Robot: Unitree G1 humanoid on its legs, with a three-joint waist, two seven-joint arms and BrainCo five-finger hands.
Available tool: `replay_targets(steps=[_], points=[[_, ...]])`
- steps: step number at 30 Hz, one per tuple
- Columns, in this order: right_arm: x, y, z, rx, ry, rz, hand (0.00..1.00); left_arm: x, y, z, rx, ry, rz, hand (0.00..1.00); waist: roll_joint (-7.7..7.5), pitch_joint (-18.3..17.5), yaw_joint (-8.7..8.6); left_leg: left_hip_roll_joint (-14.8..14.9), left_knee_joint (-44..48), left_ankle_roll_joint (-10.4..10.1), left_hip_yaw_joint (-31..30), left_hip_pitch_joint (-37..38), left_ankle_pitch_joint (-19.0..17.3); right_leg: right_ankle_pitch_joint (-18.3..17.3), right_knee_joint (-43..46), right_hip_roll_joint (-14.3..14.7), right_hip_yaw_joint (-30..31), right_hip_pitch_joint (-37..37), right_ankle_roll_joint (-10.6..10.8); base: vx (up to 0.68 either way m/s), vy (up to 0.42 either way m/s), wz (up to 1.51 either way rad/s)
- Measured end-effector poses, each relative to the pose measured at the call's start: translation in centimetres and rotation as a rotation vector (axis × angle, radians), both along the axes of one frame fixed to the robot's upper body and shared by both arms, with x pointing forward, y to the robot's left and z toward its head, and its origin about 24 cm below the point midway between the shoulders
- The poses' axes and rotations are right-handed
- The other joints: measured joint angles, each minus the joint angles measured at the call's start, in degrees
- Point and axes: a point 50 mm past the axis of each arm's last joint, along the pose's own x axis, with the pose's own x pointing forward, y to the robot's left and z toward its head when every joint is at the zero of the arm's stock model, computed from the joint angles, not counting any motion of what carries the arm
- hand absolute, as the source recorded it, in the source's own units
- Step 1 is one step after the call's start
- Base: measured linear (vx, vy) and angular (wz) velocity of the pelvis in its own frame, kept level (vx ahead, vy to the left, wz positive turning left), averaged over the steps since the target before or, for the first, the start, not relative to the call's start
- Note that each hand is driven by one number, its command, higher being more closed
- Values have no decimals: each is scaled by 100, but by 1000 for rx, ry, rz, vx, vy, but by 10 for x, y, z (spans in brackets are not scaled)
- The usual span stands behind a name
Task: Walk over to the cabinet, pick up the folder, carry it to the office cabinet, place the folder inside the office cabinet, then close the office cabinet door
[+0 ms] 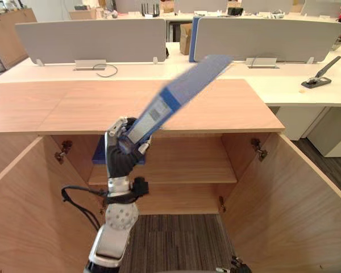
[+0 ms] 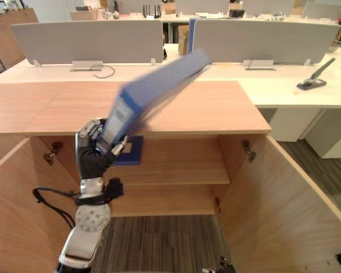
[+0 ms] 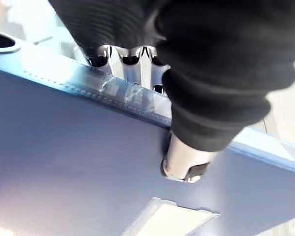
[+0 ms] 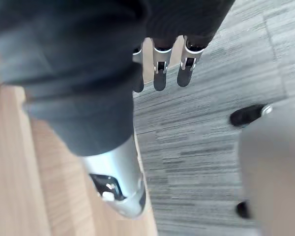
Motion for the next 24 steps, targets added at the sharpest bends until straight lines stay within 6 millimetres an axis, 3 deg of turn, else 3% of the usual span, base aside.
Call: replay_targets(steps=[3,5,8,12,14,17,18,21,24], points=[[45,19,12,66,-132,-82,0,-5,6,-6,-226,49,-125,100,25,14,79,24,-4,22,-41,-5,26,-56,20,47,-54,-23,50,-138,-18,6],[86,33,39,92,-333,-119,0,-14,18,-5,-364,45,-131,100,37,-8,171,25,-3,32,-106,-41,70,-68,17,39,-163,-38,26,-93,-6,23],[111,43,77,129,-562,-129,0,-26,37,1,-436,-16,-69,100,10,-14,281,-5,1,-4,-232,-116,159,-29,19,13,-294,-44,39,7,2,26],[123,45,111,150,-728,-150,0,-30,45,7,-454,-63,-42,100,-106,15,290,-35,26,19,-291,-123,177,-25,23,-17,-344,2,32,58,4,9],[130,44,137,185,-854,-176,0,-30,45,7,-457,-63,-49,100,-180,59,270,-44,28,19,-286,-129,176,-25,18,-27,-344,4,32,51,3,-2],[133,40,173,272,-1033,-232,0,-30,45,7,-450,-59,-50,100,-189,65,261,-48,29,20,-288,-150,175,-25,21,-33,-343,2,32,11,1,0],[133,37,193,315,-1142,-250,0,-31,46,5,-445,-51,-49,100,-189,64,257,-47,29,22,-289,-140,172,-25,24,-33,-343,5,33,0,0,0],[131,31,224,356,-1303,-265,0,-34,47,0,-443,-18,-33,100,-191,62,259,-44,26,26,-293,-95,150,-31,24,-30,-345,12,36,-11,1,-1],[130,30,238,362,-1375,-245,0,-35,49,-3,-432,-5,-24,100,-193,61,263,-46,6,27,-299,-99,147,-32,29,-29,-345,3,38,-20,3,0]])
